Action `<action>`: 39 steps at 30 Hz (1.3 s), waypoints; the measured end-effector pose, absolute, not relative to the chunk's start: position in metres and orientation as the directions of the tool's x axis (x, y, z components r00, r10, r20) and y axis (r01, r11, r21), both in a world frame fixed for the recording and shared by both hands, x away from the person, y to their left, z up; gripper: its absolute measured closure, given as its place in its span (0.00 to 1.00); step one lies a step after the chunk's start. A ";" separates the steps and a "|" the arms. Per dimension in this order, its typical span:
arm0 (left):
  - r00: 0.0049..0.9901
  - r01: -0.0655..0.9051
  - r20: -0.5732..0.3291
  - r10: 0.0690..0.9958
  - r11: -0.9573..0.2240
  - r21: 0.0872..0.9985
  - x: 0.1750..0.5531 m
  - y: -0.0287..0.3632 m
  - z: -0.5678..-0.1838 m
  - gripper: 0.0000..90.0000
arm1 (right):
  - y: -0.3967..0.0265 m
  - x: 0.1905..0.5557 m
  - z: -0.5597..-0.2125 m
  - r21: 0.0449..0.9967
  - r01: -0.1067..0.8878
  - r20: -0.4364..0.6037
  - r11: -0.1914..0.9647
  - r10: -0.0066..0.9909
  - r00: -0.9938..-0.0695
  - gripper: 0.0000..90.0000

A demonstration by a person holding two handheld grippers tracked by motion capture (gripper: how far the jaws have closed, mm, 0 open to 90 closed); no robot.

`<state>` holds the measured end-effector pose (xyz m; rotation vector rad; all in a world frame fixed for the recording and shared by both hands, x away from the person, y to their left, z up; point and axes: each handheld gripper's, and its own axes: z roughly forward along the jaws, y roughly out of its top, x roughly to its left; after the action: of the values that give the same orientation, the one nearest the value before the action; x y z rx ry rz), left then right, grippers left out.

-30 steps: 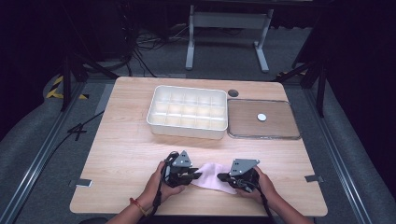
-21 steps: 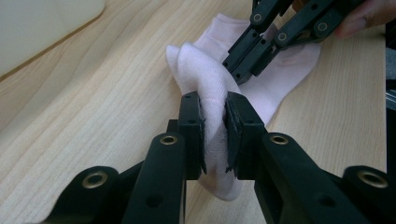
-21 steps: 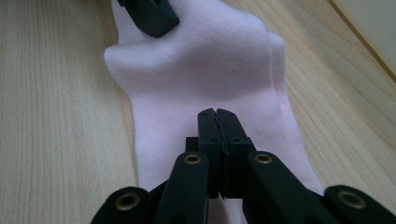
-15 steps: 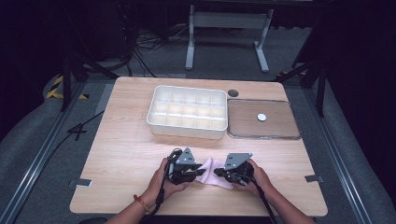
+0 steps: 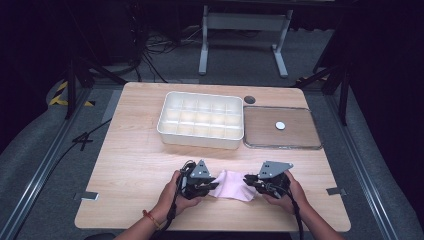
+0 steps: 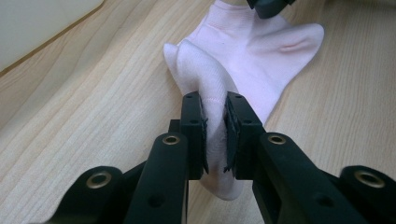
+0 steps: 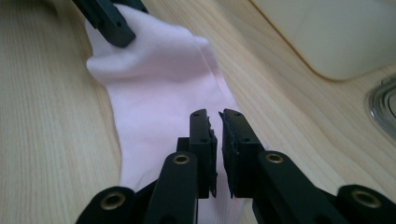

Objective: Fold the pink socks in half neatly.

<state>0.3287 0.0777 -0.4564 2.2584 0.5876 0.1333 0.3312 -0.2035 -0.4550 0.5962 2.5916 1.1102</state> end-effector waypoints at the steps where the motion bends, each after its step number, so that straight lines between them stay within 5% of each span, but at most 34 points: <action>1: 0.888 0.370 -0.089 0.451 -0.585 0.722 0.328 0.078 -0.456 0.88 | -0.205 0.331 -0.456 0.730 0.273 -0.072 0.627 0.467 -0.881 0.88; 19: 0.897 0.358 -0.093 0.431 -0.589 0.724 0.335 0.061 -0.453 0.87 | -0.207 0.345 -0.471 0.699 0.312 -0.068 0.644 0.494 -0.867 0.87; 27: 0.902 0.350 -0.089 0.423 -0.593 0.725 0.338 0.054 -0.447 0.87 | -0.213 0.349 -0.470 0.710 0.350 -0.049 0.611 0.538 -0.842 0.74; 39: 0.917 0.318 -0.065 0.394 -0.622 0.716 0.344 0.038 -0.447 0.86 | -0.216 0.355 -0.474 0.711 0.371 -0.009 0.597 0.535 -0.845 0.70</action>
<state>0.3439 0.0376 -0.4467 2.2884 0.5036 0.1247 0.3553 -0.2157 -0.4736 0.7502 2.6044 1.0838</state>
